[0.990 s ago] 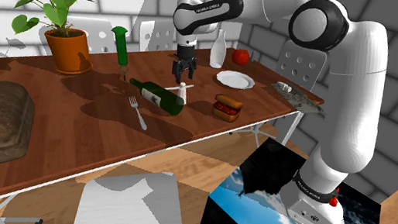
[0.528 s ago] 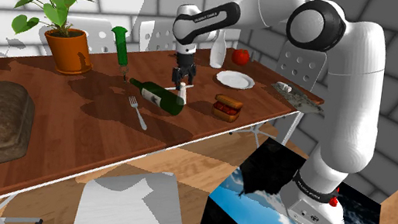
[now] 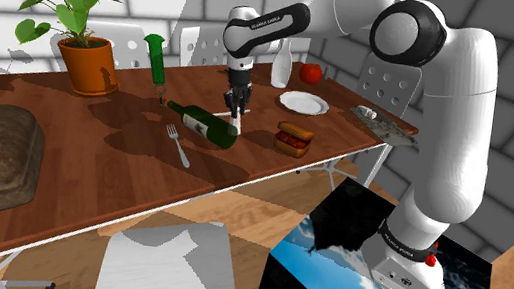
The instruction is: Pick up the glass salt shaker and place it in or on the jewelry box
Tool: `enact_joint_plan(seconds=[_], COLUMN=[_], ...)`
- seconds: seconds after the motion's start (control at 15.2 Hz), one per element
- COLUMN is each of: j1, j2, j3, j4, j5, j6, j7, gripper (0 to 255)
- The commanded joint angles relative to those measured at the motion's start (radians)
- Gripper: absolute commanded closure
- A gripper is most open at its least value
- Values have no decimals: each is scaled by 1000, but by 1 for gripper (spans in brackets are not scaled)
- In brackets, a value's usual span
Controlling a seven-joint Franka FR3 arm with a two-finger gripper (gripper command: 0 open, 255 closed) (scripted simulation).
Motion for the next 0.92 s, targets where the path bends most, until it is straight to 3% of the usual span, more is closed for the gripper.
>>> enact_joint_plan(seconds=[0.0, 0.46, 0.86], j1=[0, 0, 0], j2=[0, 0, -25], j3=[0, 0, 0], j4=[0, 0, 44], j5=[0, 0, 0], j6=[0, 0, -69], j7=[0, 0, 3], gripper=[255, 255, 255])
